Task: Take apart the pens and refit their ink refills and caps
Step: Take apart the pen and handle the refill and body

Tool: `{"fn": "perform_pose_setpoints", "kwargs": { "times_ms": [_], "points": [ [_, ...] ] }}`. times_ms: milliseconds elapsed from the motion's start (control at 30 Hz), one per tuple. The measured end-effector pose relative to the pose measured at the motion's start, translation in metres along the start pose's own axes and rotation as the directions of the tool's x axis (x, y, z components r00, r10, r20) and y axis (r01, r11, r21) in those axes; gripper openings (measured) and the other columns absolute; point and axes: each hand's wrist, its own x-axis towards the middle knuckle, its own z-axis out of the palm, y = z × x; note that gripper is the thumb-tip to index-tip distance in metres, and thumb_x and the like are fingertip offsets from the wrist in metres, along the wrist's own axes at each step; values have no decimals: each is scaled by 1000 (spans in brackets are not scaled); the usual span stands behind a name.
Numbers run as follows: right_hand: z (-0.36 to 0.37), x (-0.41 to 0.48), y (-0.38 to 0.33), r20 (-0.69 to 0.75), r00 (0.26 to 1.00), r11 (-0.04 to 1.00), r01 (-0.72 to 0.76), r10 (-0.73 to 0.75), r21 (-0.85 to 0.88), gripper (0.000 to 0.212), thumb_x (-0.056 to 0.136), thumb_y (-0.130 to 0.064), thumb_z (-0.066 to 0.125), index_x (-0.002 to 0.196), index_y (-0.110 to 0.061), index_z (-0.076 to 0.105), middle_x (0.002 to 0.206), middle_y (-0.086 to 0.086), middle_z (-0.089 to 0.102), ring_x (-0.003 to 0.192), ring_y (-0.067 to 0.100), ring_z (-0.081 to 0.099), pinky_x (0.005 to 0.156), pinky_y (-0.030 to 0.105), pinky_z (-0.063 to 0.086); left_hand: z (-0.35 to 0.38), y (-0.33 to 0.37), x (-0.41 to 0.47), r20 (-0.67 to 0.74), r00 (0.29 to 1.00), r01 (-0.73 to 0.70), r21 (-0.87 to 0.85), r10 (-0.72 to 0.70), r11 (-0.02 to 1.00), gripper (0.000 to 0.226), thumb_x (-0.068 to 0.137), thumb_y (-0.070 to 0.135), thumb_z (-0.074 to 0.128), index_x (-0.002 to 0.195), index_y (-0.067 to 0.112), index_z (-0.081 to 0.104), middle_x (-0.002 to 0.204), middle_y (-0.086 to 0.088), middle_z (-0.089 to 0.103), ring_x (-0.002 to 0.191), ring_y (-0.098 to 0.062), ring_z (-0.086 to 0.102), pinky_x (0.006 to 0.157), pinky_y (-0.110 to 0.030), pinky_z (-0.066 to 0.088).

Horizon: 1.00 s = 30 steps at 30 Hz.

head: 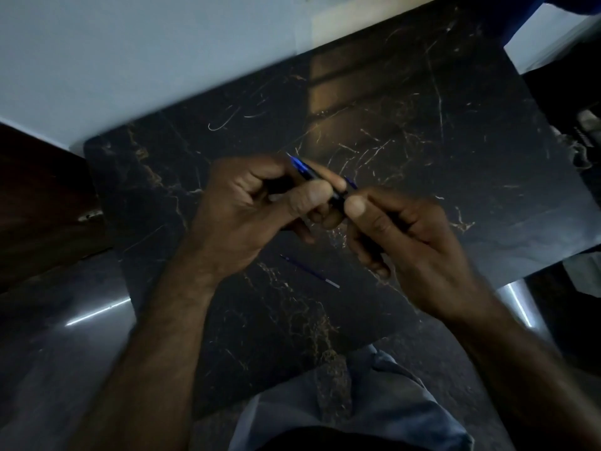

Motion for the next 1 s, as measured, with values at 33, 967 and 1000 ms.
{"fn": "perform_pose_setpoints", "kwargs": {
  "times_ms": [33, 967, 1000],
  "points": [
    [1, 1, 1, -24, 1000, 999, -6, 5, -32, 32, 111, -26, 54, 97, -2, 71, 63, -2, 53, 52, 9, 47, 52, 24, 39, -2, -3, 0, 23, 1000, 19, -36, -19, 999, 15, 99, 6, 69, 112, 9, 76, 100, 2, 82, 85, -15, 79, 67, -37, 66],
    [22, -17, 4, -361, 924, 986, 76, -126, -150, 24, 103, -23, 66, 126, -20, 72, 73, -1, 63, 54, 15, 57, 52, 26, 47, 24, -18, -3, -344, 935, -57, -385, -86, 921, 32, 99, 6, 63, 131, 4, 64, 110, -13, 78, 101, -24, 76, 72, -36, 64],
    [22, -17, 2, -356, 924, 980, 81, -142, -180, 26, 103, -23, 64, 128, -18, 72, 74, 4, 64, 54, 20, 57, 50, 30, 47, 25, -14, -3, -343, 936, -72, -402, -77, 913, 32, 100, 5, 61, 132, 4, 63, 112, -13, 78, 105, -25, 76, 74, -38, 65]
  ]
}}
